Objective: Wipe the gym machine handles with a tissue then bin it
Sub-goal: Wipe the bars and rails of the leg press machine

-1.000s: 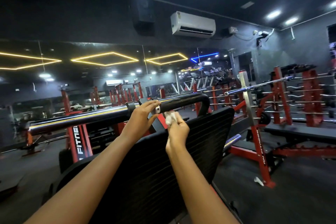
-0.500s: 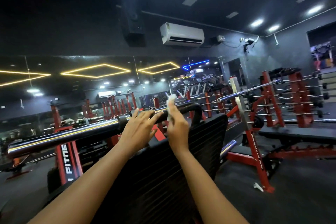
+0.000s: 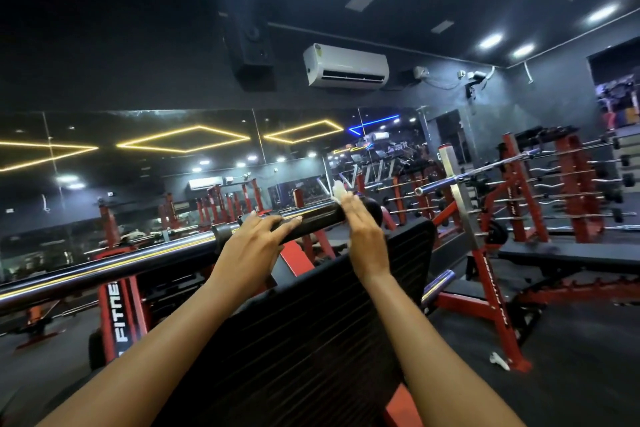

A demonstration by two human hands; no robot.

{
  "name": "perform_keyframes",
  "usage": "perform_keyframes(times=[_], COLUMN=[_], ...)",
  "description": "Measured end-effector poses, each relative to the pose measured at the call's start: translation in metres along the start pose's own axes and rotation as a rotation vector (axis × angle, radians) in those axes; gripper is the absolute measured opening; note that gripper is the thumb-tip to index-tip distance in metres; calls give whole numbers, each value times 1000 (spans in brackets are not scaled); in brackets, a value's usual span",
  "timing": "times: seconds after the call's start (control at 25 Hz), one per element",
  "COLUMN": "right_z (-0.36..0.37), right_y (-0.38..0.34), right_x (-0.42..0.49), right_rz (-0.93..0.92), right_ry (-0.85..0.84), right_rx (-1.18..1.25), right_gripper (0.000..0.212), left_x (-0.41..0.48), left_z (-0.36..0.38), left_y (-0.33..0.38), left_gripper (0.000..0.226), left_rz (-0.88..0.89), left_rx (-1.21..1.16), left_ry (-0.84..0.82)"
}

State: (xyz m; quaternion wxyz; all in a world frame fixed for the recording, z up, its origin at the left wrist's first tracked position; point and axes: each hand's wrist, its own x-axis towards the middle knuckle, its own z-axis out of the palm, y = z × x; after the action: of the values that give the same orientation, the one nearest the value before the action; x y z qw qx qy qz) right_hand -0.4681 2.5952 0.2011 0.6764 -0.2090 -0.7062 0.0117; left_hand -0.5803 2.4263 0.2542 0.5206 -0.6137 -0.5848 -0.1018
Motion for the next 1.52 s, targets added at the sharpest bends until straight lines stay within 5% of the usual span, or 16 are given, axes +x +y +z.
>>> perform_keyframes(times=[0.28, 0.56, 0.88, 1.12, 1.52], right_z=[1, 4, 7, 7, -7], right_y=[11, 64, 64, 46, 34], right_x=[0, 24, 6, 18, 0], right_rz=[-234, 134, 703, 459, 881], right_ry=[36, -31, -29, 109, -45], right_rx=[-113, 17, 303, 238, 317], right_gripper=[56, 60, 41, 38, 35], left_x=[33, 34, 34, 34, 34], left_z=[16, 24, 24, 23, 20], left_y=[29, 29, 29, 30, 33], left_gripper=[65, 68, 69, 69, 72], left_rz=[127, 134, 105, 90, 67], left_rx=[183, 206, 193, 181, 165], left_ry=[14, 71, 60, 45, 6])
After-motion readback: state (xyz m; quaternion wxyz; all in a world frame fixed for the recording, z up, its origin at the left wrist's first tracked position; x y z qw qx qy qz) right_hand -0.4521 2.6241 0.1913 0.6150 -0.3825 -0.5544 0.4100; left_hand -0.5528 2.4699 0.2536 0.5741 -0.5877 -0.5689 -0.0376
